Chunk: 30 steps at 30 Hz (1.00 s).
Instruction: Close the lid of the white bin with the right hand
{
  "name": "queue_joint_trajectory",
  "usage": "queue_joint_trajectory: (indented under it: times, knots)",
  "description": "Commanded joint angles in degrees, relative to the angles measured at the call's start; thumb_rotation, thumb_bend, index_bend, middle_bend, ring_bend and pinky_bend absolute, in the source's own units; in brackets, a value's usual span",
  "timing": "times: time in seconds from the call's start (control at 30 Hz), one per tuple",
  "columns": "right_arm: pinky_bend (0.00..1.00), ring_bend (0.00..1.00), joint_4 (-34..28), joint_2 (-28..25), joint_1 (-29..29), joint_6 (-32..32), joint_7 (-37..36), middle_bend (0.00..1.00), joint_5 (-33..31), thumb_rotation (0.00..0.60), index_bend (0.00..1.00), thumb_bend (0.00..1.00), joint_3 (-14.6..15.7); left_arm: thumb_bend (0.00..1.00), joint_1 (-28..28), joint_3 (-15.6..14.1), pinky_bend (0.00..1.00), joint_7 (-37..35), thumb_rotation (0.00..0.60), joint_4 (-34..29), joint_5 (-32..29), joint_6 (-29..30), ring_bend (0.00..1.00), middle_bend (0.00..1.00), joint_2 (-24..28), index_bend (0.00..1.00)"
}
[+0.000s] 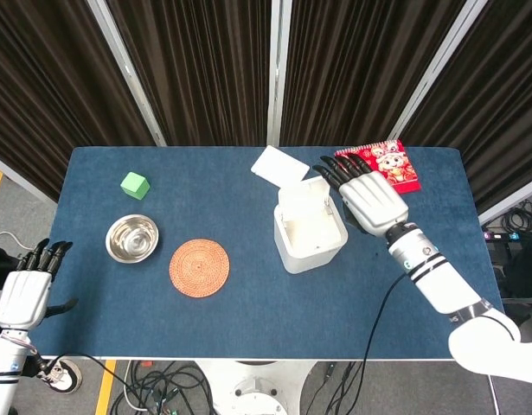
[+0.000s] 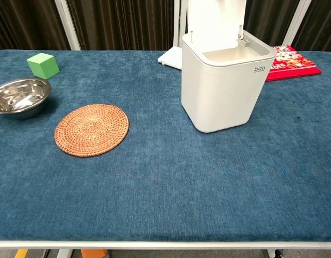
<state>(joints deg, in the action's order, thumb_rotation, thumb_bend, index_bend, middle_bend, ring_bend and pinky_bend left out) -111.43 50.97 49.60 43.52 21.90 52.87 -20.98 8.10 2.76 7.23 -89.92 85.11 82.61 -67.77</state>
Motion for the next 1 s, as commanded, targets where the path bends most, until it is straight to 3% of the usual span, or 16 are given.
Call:
queue_joint_trajectory:
  times: [0.03, 0.43, 0.57, 0.73, 1.0]
  knots:
    - [0.0, 0.0, 2.26, 2.12, 3.41, -2.07, 1.52, 0.0, -4.64, 0.6, 0.0, 1.0, 1.53, 0.0, 0.06, 0.08, 0.19, 0.01, 0.6, 0.01, 0.0, 0.09, 0.05, 0.12, 0.07, 0.12]
    - [0.0, 0.0, 4.39, 4.47, 8.99, -3.34, 1.86, 0.0, -11.61, 0.6, 0.0, 1.0, 5.17, 0.0, -0.11, 0.0, 0.19, -1.32, 0.6, 1.34, -0.44, 0.01, 0.05, 0.12, -0.28, 0.12]
    - [0.0, 0.0, 3.52, 3.81, 9.5, -3.22, 1.38, 0.02, -11.33, 0.6, 0.0, 1.0, 6.09, 0.0, -0.21, -0.08, 0.19, -1.5, 0.6, 1.49, -0.48, 0.05, 0.05, 0.13, -0.25, 0.12]
    - [0.08, 0.02, 2.95, 3.18, 9.41, -4.21, -0.94, 0.13, -9.2, 0.6, 0.0, 1.0, 6.37, 0.0, -0.05, 0.02, 0.19, -1.32, 0.6, 1.2, -0.47, -0.05, 0.05, 0.12, -0.13, 0.12]
    - [0.13, 0.08, -0.23, 0.63, 8.92, -3.81, -1.81, 0.18, -7.28, 0.6, 0.0, 1.0, 8.17, 0.0, 0.09, 0.0, 0.19, -1.04, 0.6, 0.97, -0.58, -0.34, 0.05, 0.12, -0.06, 0.12]
